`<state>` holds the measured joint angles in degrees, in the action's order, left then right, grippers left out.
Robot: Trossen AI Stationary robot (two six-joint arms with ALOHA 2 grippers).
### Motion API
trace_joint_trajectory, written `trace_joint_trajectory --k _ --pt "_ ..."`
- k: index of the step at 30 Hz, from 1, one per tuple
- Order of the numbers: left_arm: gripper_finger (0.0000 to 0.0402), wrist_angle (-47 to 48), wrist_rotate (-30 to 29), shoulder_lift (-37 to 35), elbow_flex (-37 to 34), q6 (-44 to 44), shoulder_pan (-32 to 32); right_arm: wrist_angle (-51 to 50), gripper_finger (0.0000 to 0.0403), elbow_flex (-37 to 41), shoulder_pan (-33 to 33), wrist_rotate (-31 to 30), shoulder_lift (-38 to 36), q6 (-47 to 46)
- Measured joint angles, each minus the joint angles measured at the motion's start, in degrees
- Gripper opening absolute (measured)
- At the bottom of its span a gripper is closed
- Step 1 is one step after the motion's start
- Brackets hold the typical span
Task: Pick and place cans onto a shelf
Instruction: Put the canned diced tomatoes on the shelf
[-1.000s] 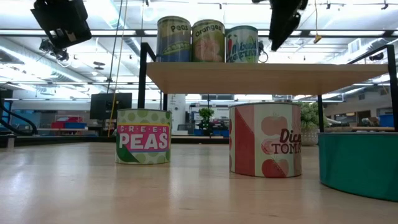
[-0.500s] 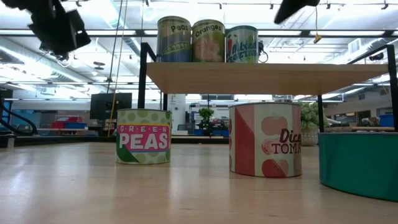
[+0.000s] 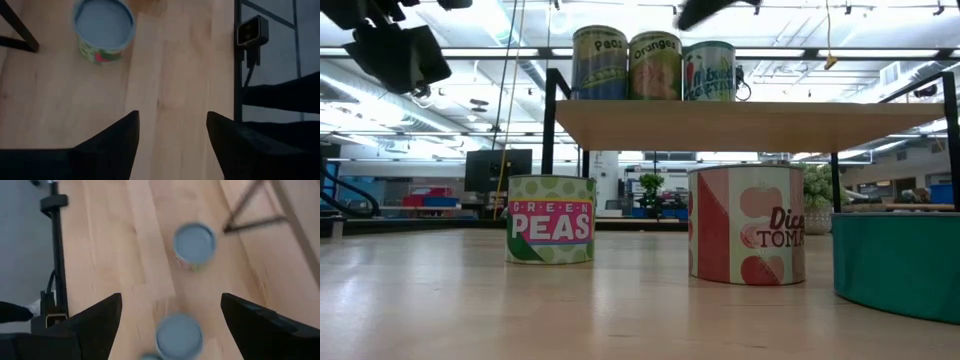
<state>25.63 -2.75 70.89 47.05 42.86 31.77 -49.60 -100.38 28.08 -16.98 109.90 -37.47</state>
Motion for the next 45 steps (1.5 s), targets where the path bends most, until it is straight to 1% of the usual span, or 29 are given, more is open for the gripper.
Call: trace_joint_trajectory --k 2,4,8,12,15,17,21,28,30,36,39,42,45 --pt "0.0231 0.0 1.1 0.0 0.0 0.0 0.0 0.2 0.0347 -1.6 0.0 -0.1 2.3 3.2" --pt "0.0226 0.2 2.3 0.0 0.0 0.3 0.0 0.2 0.0348 -2.1 -0.4 0.5 4.3 4.4" --pt "0.0218 1.1 4.3 0.0 0.0 2.1 0.0 -2.6 0.0365 -2.1 -1.3 4.0 7.4 5.0" --pt "0.0208 1.8 5.8 0.0 0.0 3.1 0.0 -3.8 0.0391 -2.1 -2.0 4.7 9.3 9.1" --pt "0.0202 1.8 6.0 0.0 0.0 3.4 0.0 -2.1 0.0397 -1.8 -2.2 5.1 9.1 12.2" --pt "0.0199 1.8 6.1 0.0 0.0 3.5 0.0 -2.7 0.0396 -0.8 -2.7 5.4 9.0 12.9" --pt "0.0195 1.8 6.1 0.0 0.0 4.1 0.0 -1.6 0.0399 2.9 -3.4 10.3 9.1 13.0" --pt "0.0194 1.7 5.9 0.0 0.0 4.2 0.0 0.0 0.0399 7.4 -3.3 11.3 9.1 14.9" --pt "0.0194 1.7 5.9 0.0 0.0 4.2 0.0 2.0 0.0399 8.5 -3.3 12.1 9.1 15.7" --pt "0.0192 1.7 5.1 0.0 0.0 4.5 -0.1 5.8 0.0393 12.3 -3.5 13.8 9.1 16.3" --pt "0.0192 1.7 5.0 0.0 0.0 4.5 -0.1 8.0 0.0383 13.9 -3.8 14.3 9.1 16.1" --pt "0.0192 1.7 4.9 0.0 0.0 4.5 -0.1 10.0 0.0359 14.9 -3.9 15.0 9.1 16.0" --pt "0.0192 1.7 4.9 0.0 0.0 4.5 -0.1 10.3 0.0321 14.5 -4.2 15.3 9.1 16.0"
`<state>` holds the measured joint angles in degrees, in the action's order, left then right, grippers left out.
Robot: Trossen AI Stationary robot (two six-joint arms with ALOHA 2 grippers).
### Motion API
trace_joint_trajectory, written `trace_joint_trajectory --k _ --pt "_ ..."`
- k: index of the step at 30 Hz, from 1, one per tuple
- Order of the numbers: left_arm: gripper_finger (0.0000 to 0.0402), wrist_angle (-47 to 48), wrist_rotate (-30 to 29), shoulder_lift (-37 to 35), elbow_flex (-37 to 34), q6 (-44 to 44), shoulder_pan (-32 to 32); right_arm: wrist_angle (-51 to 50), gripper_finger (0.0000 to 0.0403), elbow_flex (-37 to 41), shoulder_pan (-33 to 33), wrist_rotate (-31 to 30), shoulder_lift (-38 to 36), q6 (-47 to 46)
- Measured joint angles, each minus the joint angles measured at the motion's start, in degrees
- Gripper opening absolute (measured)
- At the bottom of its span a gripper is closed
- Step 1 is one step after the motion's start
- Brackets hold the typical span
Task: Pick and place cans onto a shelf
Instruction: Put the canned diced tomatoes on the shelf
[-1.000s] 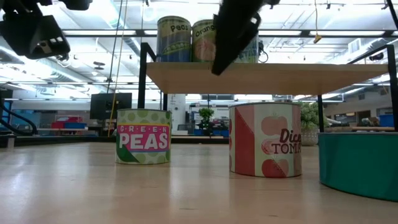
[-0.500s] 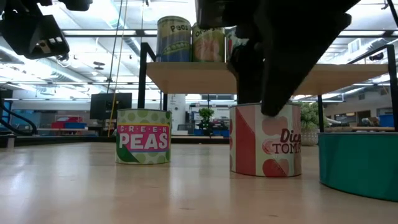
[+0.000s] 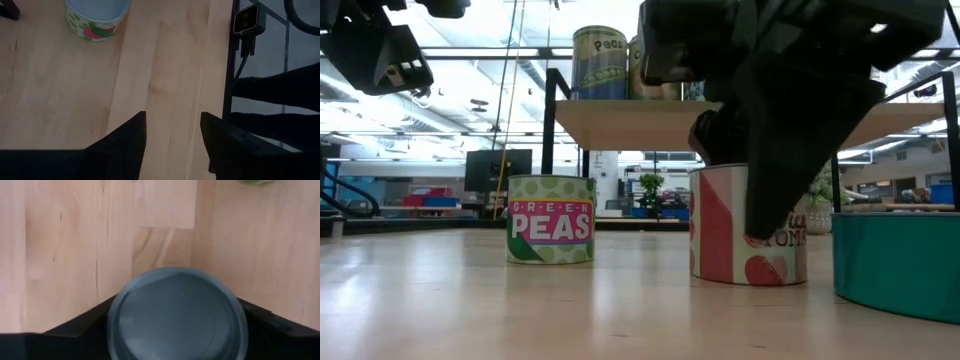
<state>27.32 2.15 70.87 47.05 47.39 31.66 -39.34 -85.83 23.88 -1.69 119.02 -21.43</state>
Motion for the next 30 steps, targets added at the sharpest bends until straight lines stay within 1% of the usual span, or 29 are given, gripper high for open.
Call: trace_joint_trajectory --k 2,3,8,11,13,16,19,23,30 --pt "0.0192 0.0 0.0 0.0 0.0 0.0 0.0 -1.4 0.0295 -1.3 -0.2 0.0 0.0 0.0" --pt "0.0192 0.0 0.0 0.0 0.0 0.0 0.0 -2.5 0.0290 -2.2 -0.4 0.3 0.0 0.0" --pt "0.0192 0.0 -0.3 0.0 0.0 -0.1 0.0 -11.0 0.0290 -9.0 -0.9 1.8 0.0 0.0" --pt "0.0192 0.0 -0.5 0.0 0.0 -0.1 0.0 -15.3 0.0290 -13.9 -0.8 3.8 -0.9 0.1" --pt "0.0192 0.0 -0.5 0.0 0.0 -0.1 0.0 -14.9 0.0290 -15.8 -0.8 4.8 -2.9 0.1" --pt "0.0192 0.0 -0.5 0.0 0.0 -0.2 0.0 -14.3 0.0290 -16.5 -0.9 4.6 -7.6 -0.6" --pt "0.0192 0.0 -1.0 0.0 0.0 -0.4 0.0 -15.2 0.0290 -16.5 -1.7 1.9 -12.4 -1.4" --pt "0.0192 0.0 -1.7 0.0 0.0 -0.8 0.0 -15.9 0.0290 -16.5 -2.9 -4.1 -18.2 -1.1" --pt "0.0192 0.0 -3.0 0.0 0.0 -0.7 0.0 -18.0 0.0290 -16.5 -7.3 -17.9 -26.6 0.3"
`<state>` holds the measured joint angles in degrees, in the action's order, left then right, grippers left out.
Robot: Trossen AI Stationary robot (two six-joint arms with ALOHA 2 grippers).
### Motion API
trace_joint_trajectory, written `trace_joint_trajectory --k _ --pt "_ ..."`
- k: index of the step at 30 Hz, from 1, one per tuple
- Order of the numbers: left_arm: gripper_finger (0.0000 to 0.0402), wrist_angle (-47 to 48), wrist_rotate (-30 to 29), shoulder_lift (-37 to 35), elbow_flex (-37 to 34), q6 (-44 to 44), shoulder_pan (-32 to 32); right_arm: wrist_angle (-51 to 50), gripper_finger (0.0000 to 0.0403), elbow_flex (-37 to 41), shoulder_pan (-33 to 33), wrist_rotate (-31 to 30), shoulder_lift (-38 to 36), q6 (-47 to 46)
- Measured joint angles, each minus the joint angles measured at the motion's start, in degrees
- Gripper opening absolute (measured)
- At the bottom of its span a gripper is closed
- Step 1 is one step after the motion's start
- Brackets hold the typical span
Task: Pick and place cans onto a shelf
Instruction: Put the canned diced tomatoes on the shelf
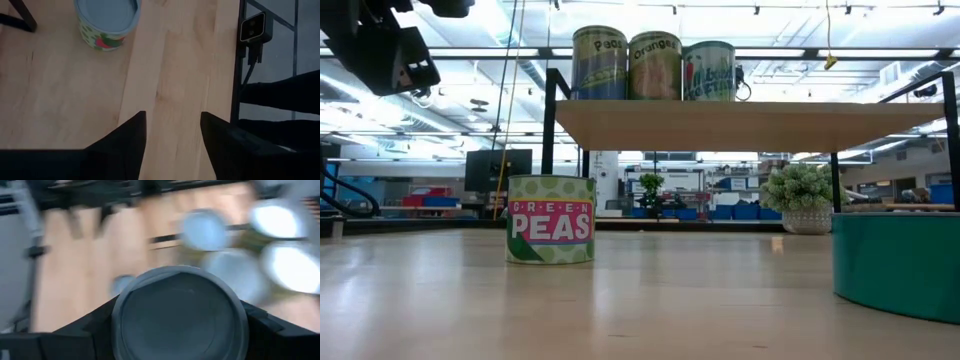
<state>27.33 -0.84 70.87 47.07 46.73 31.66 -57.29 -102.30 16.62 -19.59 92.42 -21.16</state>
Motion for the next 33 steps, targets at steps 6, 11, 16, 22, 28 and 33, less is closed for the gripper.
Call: trace_joint_trajectory --k 6,11,16,22,28,33 --pt "0.0192 0.0 0.0 0.0 0.0 0.6 0.0 -2.5 0.0290 3.1 -7.0 -1.4 -5.0 0.8" --pt "0.0192 0.0 0.0 0.0 0.0 2.0 0.0 -9.9 0.0292 5.2 -11.8 -1.4 -7.9 -0.3" --pt "0.0192 0.0 0.0 0.0 0.0 2.2 0.0 -17.3 0.0292 5.3 -16.0 0.8 -8.5 0.3" --pt "0.0192 -0.1 0.0 0.0 0.0 2.2 0.0 -17.8 0.0292 6.2 -21.0 4.5 -7.9 1.2" --pt "0.0192 -0.4 0.0 0.0 0.0 2.2 0.0 -13.3 0.0292 10.8 -25.3 8.9 -7.6 -1.6" --pt "0.0192 -0.4 0.0 0.0 0.0 2.2 0.0 -10.2 0.0293 15.0 -27.3 10.2 -7.2 -4.1"
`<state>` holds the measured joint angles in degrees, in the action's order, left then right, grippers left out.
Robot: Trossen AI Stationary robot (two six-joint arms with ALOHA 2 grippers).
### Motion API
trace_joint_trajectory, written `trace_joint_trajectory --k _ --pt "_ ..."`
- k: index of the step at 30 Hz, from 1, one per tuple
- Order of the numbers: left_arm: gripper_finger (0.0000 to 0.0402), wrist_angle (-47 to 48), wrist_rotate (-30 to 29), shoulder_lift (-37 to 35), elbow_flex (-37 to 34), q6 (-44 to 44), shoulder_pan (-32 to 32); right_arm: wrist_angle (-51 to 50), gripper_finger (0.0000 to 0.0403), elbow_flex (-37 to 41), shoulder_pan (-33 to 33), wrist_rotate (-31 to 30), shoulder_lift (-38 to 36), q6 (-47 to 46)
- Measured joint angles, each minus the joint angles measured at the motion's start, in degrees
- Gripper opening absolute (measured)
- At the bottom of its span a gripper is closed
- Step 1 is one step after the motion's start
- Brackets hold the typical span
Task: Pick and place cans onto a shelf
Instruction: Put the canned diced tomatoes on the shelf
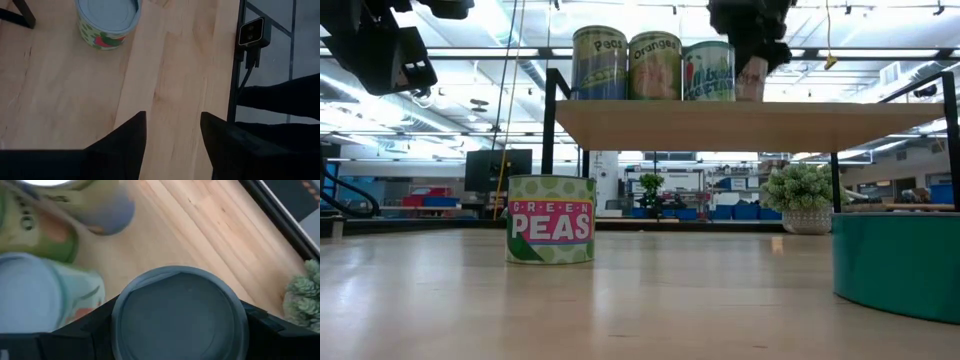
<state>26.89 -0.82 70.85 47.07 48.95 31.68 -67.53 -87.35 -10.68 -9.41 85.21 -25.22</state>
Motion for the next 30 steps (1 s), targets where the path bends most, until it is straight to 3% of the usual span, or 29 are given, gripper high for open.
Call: trace_joint_trajectory --k 11,24,30 --pt "0.0192 0.0 0.0 0.0 0.0 0.4 0.0 -3.4 0.0301 4.6 0.8 3.5 -0.1 -3.0" --pt "0.0192 0.0 0.0 0.0 0.0 0.4 0.0 -7.1 0.0301 4.9 11.8 4.5 -0.1 -5.1" --pt "0.0192 0.0 0.0 0.0 0.0 0.0 0.0 -4.5 0.0301 4.9 16.9 0.1 -0.1 -10.9"
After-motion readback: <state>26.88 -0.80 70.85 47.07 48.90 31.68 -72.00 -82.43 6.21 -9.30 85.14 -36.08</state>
